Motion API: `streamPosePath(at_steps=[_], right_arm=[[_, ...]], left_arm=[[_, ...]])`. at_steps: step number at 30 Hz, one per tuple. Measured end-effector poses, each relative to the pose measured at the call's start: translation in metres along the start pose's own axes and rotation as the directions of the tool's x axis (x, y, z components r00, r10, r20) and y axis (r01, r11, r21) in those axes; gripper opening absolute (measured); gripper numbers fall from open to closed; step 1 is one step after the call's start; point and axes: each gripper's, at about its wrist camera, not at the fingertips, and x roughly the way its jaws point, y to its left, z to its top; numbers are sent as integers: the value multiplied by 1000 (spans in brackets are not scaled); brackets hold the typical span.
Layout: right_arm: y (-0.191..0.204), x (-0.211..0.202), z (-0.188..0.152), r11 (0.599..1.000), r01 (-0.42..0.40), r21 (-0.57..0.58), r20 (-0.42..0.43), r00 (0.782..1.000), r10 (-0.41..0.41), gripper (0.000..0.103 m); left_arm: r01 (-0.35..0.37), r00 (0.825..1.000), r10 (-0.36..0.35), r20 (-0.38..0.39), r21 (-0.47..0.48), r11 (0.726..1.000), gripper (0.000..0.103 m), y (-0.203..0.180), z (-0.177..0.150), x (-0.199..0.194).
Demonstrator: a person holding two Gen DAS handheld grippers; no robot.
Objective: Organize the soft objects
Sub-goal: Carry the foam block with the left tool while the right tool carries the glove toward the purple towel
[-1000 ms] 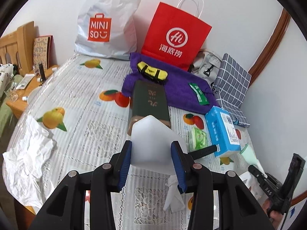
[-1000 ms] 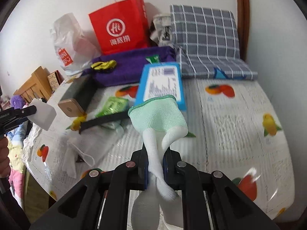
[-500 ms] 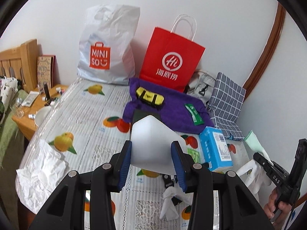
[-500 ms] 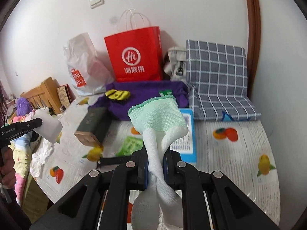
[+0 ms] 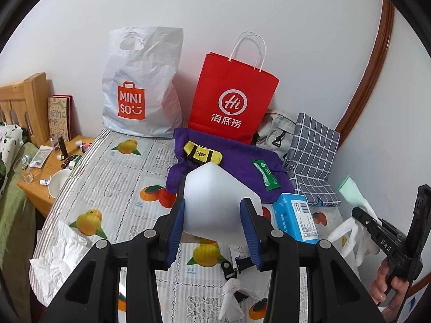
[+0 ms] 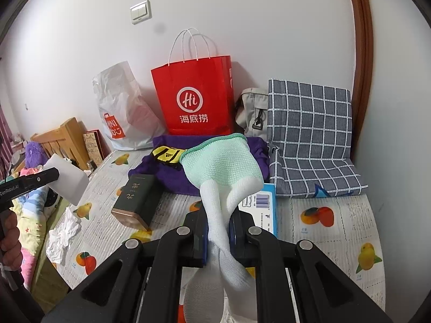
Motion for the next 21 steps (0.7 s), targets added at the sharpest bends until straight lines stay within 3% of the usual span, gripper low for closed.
streamPosePath(at_steps=[21], right_arm=[[-10, 61, 35, 1000, -16, 19, -35, 999, 17, 12]], left_arm=[[-13, 998, 13, -59, -5, 1000, 40, 5, 41, 51]])
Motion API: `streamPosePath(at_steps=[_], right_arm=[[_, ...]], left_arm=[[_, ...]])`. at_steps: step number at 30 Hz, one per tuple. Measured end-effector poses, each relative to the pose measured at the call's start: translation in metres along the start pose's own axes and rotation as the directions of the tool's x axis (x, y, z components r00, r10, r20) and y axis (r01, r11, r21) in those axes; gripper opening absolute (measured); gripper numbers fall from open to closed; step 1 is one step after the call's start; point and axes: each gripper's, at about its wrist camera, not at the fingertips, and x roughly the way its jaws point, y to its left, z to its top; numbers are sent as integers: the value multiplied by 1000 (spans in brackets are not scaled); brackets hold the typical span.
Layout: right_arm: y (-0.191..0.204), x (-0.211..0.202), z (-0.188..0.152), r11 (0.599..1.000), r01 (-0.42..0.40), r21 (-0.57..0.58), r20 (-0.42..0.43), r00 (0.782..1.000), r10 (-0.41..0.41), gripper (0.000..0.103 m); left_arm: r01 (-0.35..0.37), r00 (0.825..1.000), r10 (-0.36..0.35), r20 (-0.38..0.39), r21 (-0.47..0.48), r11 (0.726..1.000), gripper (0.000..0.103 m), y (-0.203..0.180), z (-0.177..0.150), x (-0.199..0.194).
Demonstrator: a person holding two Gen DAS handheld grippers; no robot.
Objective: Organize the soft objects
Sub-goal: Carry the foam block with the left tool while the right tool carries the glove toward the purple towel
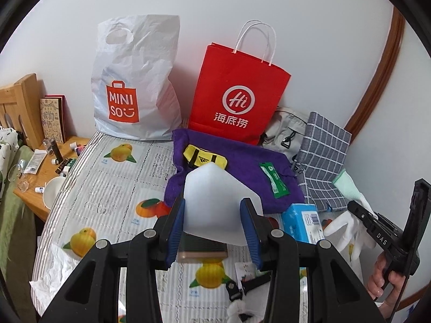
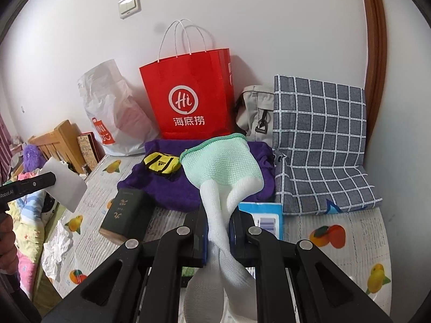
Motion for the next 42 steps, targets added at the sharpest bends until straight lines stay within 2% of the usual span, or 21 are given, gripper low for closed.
streamPosePath(at_steps=[9, 17, 21, 25, 37, 42], right_arm=[[-10, 37, 12, 1000, 12, 13, -38, 999, -11, 12], [-25, 69, 27, 998, -9, 57, -57, 998, 13, 12], [-29, 90, 34, 998, -8, 64, -73, 997, 13, 12], [-29, 111, 42, 997, -25, 71, -87, 996, 31, 12], [-17, 172, 75, 999, -52, 9, -97, 994, 52, 12], [-20, 207, 71, 998, -61, 26, -159, 985, 65, 12]], left_arm=[[-1, 999, 0, -34, -17, 1000, 39, 4, 26, 44], [-20, 998, 17, -64, -46, 999, 39, 12, 39, 82], [22, 995, -29, -92, -76, 997, 40, 12, 47, 102], [-4, 994, -3, -106, -65, 998, 40, 8, 54, 124], [-17, 983, -2, -186, -96, 995, 40, 18, 55, 190], [-15, 971, -12, -238, -111, 994, 40, 22, 49, 216]])
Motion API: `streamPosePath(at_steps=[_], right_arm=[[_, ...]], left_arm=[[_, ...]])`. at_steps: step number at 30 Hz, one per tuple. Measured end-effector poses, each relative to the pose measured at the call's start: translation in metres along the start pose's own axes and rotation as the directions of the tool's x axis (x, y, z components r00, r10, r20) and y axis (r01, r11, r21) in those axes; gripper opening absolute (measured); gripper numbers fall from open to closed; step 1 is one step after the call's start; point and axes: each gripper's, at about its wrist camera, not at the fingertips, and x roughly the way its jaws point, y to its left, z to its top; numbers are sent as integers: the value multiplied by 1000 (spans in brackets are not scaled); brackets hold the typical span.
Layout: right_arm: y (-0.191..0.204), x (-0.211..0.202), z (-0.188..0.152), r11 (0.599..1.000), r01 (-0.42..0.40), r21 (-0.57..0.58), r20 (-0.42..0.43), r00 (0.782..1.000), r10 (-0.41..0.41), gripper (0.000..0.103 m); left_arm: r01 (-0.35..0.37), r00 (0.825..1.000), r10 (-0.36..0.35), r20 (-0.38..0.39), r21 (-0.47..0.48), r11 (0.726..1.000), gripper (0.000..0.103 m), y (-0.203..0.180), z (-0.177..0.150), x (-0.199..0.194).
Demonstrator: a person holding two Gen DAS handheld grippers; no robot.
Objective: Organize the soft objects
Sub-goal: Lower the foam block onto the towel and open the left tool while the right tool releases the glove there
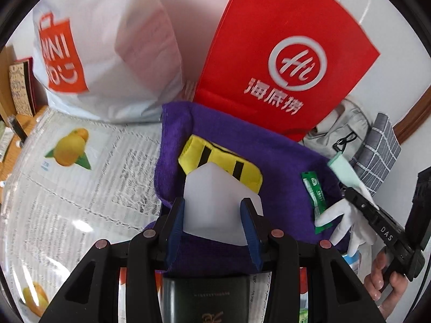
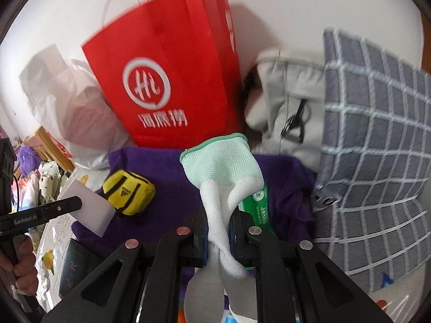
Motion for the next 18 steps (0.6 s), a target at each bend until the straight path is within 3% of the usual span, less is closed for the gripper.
streamPosePath(at_steps=[3, 10, 16, 18], right_arm=[[-1, 18, -3, 999, -38, 8, -47, 998, 38, 12], [-1, 46, -12, 1000, -25, -5, -128, 991, 24, 12], [-2, 49, -15, 1000, 4, -15, -137, 991, -6, 15], [-1, 50, -16, 1000, 9, -25, -142, 990, -13, 21]], left_arm=[[26, 999, -27, -29, -10, 1000, 40, 1, -2, 12], [26, 997, -26, -79, -1, 1000, 41, 0, -7, 22], [19, 995, -17, -94, 21, 1000, 43, 0, -6, 20], [9, 995, -6, -100, 25, 1000, 48, 0, -7, 21]])
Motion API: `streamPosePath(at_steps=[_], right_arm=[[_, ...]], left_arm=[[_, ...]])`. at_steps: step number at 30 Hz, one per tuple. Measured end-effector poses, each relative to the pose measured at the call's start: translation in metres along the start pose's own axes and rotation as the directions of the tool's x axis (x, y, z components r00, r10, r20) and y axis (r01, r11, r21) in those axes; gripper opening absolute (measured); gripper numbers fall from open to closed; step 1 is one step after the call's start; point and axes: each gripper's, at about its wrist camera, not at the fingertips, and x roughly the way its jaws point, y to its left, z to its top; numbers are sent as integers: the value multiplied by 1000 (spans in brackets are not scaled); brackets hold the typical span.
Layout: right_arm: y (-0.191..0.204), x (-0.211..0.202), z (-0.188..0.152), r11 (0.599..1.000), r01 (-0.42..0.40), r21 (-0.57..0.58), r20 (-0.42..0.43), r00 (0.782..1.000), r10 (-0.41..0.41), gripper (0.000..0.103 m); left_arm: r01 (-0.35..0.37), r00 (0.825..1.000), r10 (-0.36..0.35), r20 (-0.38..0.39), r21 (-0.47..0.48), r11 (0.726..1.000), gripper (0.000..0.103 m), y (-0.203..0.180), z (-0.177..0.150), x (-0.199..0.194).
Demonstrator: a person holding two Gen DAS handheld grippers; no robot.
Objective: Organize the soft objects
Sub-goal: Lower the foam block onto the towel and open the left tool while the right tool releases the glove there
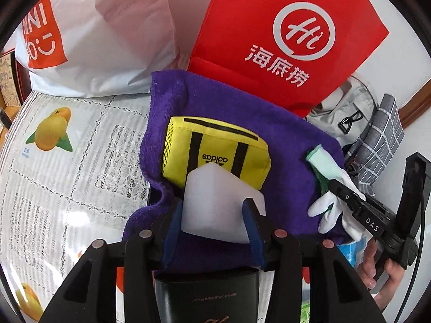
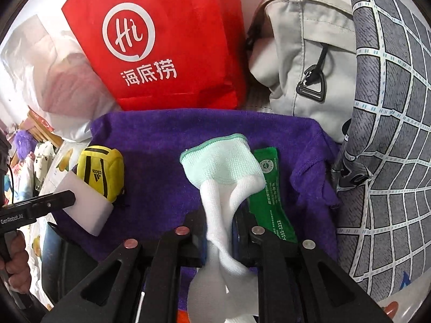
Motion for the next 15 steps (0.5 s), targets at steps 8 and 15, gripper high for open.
streamPosePath(at_steps=[8, 15], right_arm=[[16, -23, -3, 985, 141, -103, 86, 987, -132, 67], [23, -64, -24, 993, 99, -62, 126, 988, -91, 74]], left_arm=[[0, 1000, 0, 29, -8, 1000, 61, 4, -7, -16], [5, 997, -3, 76, -33, 999, 62, 11, -16, -54]])
